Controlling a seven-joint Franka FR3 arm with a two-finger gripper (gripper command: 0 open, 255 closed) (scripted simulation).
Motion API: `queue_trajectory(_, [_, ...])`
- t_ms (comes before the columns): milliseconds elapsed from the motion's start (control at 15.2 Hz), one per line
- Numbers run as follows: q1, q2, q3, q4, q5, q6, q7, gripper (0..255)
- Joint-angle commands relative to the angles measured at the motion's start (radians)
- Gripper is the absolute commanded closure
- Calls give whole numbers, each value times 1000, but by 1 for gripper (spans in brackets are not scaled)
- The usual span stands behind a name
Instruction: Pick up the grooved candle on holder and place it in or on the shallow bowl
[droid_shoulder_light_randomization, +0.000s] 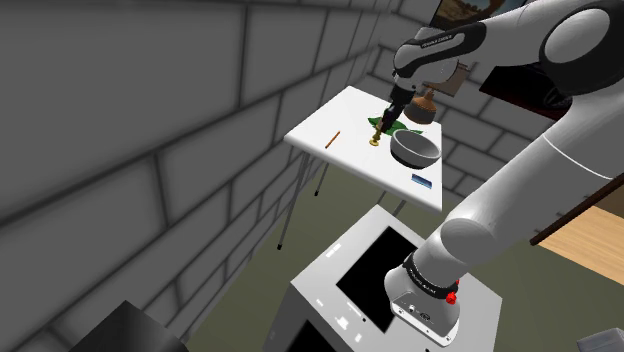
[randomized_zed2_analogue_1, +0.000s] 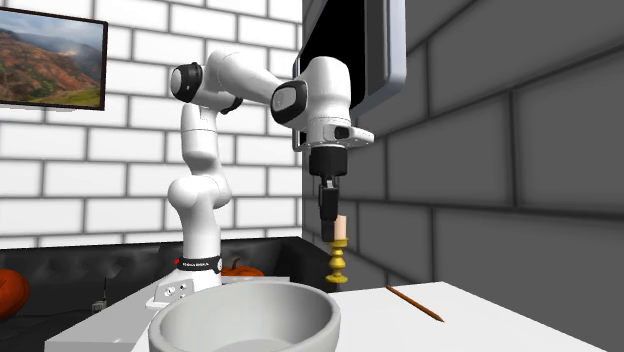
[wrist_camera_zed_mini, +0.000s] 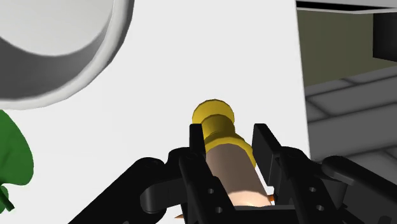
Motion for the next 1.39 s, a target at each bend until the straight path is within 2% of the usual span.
queue_trajectory(0, [1, -10, 3, 17, -4, -27, 4, 255])
queue_trajectory(1056, [5, -71, 22, 174, -26, -238, 18, 255])
queue_trajectory(1320, [-33, -44, -39, 221, -18, -254, -87, 255])
